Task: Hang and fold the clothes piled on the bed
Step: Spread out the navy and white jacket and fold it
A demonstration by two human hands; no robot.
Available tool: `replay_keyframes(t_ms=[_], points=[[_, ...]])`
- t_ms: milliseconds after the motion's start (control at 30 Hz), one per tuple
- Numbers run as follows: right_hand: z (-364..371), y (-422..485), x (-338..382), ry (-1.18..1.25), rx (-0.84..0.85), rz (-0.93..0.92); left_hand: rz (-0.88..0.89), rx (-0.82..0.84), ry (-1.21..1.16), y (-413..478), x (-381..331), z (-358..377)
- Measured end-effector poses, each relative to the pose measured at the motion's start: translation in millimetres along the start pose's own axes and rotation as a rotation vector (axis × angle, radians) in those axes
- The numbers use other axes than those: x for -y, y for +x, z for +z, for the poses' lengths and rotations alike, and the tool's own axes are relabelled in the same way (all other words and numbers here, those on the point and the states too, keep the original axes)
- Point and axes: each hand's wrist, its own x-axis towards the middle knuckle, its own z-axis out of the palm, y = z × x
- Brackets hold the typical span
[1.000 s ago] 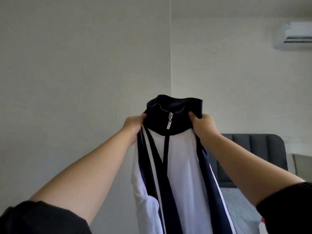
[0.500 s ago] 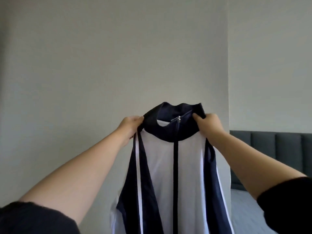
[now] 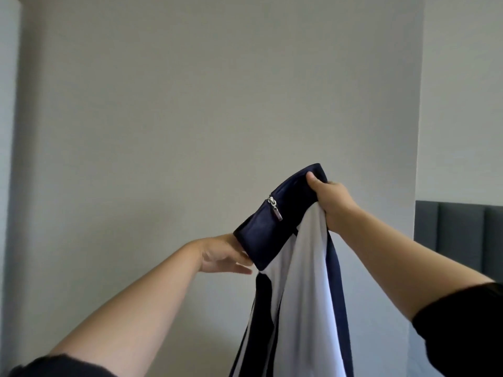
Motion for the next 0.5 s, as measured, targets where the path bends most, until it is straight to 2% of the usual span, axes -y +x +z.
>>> replay_keyframes(t_ms=[100, 167, 200, 333, 400, 500], points=[[4, -1, -9, 0.039, 0.053, 0.032, -0.014, 0.121, -0.060, 1, 18, 15], [3, -1, -14, 0.033, 0.083, 0.040, 0.012, 0.118, -0.118, 4, 27, 23], [2, -1, -16, 0.028, 0.109, 0.043, 0.040, 0.062, -0.164, 6, 29, 26], [-16, 0, -20, -0.080, 0.211, 0.028, 0.165, -0.357, -0.309, 11, 31, 21], [-29, 0, -23, -0.231, 0.241, 0.000, 0.215, -0.448, -0.284, 10, 27, 12], [-46, -5, -31, -0.366, 0.395, 0.036, 0.204, -0.487, -0.156, 8, 16, 0]])
